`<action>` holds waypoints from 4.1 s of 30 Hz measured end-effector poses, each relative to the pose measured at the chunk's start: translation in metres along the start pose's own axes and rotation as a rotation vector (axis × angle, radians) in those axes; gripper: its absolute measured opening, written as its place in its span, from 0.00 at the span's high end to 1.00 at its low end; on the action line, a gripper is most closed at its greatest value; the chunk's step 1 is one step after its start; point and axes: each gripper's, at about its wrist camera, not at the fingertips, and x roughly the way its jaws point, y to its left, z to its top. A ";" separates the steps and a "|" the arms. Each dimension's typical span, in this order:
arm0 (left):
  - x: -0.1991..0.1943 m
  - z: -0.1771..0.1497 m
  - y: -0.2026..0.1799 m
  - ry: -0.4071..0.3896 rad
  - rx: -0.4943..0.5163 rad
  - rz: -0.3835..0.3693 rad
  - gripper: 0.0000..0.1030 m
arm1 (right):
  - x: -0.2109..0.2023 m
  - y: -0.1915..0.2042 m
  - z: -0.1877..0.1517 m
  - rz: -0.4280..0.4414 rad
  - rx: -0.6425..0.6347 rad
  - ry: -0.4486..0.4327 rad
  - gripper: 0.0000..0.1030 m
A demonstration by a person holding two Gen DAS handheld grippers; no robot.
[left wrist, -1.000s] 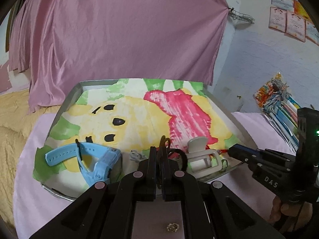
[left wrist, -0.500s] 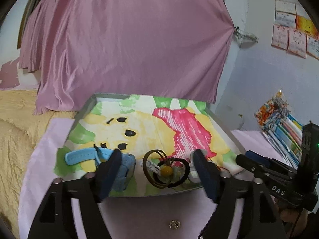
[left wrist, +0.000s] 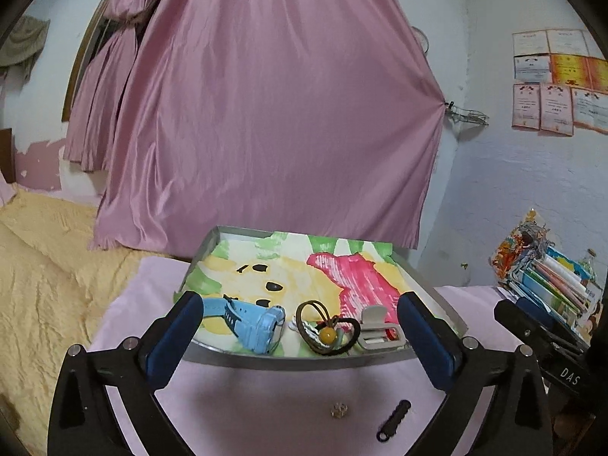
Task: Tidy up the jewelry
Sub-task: 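Pull both tools back toward the black bead chain and small silver charm, then grasp the black bead chain with the right tool while the left tool approaches the silver charm, then grasp the small silver charm with the left tool while the right tool lifts the chain toward the tray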
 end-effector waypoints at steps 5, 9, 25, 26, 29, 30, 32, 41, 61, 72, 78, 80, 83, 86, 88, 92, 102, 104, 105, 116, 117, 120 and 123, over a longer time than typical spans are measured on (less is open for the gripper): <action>-0.016 -0.010 -0.002 -0.006 0.031 0.010 0.00 | -0.022 0.007 -0.011 0.011 -0.019 -0.062 0.11; -0.023 -0.018 0.000 0.011 0.050 0.022 0.00 | -0.032 0.013 -0.016 0.014 -0.041 -0.081 0.11; -0.023 -0.042 0.014 0.143 0.072 0.059 0.00 | -0.028 0.022 -0.037 0.028 -0.068 0.087 0.11; -0.021 -0.043 0.015 0.158 0.075 0.061 0.00 | -0.028 0.023 -0.038 0.027 -0.068 0.096 0.11; -0.015 -0.043 0.017 0.207 0.076 0.054 0.00 | -0.021 0.023 -0.041 0.021 -0.074 0.145 0.11; -0.012 -0.044 0.018 0.227 0.074 0.050 0.00 | -0.018 0.023 -0.042 0.016 -0.079 0.164 0.11; -0.002 -0.044 0.022 0.293 0.070 0.045 0.00 | -0.013 0.023 -0.045 0.016 -0.084 0.212 0.11; 0.022 -0.050 0.022 0.421 0.064 -0.004 0.01 | 0.019 0.021 -0.057 0.091 -0.069 0.434 0.11; 0.049 -0.050 0.020 0.494 0.078 -0.039 0.16 | 0.067 0.054 -0.056 0.148 -0.228 0.644 0.11; 0.056 -0.050 0.020 0.508 0.076 -0.068 0.23 | 0.087 0.047 -0.047 0.115 -0.238 0.649 0.17; 0.060 -0.050 0.009 0.524 0.114 -0.096 0.29 | 0.089 0.034 -0.046 0.094 -0.216 0.632 0.29; 0.061 -0.051 0.004 0.530 0.126 -0.107 0.31 | 0.088 0.030 -0.045 0.089 -0.208 0.623 0.34; 0.063 -0.051 -0.003 0.538 0.141 -0.122 0.35 | 0.086 0.026 -0.044 0.086 -0.201 0.613 0.42; 0.066 -0.052 -0.010 0.547 0.155 -0.134 0.40 | 0.085 0.021 -0.044 0.083 -0.192 0.605 0.49; 0.066 -0.051 -0.013 0.548 0.162 -0.141 0.47 | 0.083 0.018 -0.043 0.080 -0.184 0.602 0.56; 0.069 -0.052 -0.016 0.558 0.158 -0.156 0.61 | 0.080 0.013 -0.043 0.079 -0.172 0.598 0.65; 0.071 -0.054 -0.029 0.566 0.196 -0.155 0.77 | 0.072 0.013 -0.047 0.113 -0.158 0.587 0.84; 0.071 -0.054 -0.032 0.567 0.210 -0.143 0.80 | 0.070 0.014 -0.047 0.120 -0.156 0.585 0.85; 0.072 -0.054 -0.033 0.567 0.219 -0.136 0.83 | 0.070 0.014 -0.048 0.126 -0.155 0.584 0.85; 0.071 -0.055 -0.035 0.559 0.230 -0.119 0.88 | 0.061 0.014 -0.051 0.189 -0.104 0.561 0.87; 0.070 -0.055 -0.035 0.555 0.222 -0.121 0.88 | 0.060 0.014 -0.050 0.194 -0.099 0.551 0.87; 0.064 -0.051 -0.033 0.521 0.196 -0.136 0.88 | 0.057 0.012 -0.047 0.203 -0.091 0.526 0.87; 0.057 -0.043 -0.030 0.465 0.166 -0.162 0.88 | 0.055 0.011 -0.039 0.206 -0.085 0.490 0.87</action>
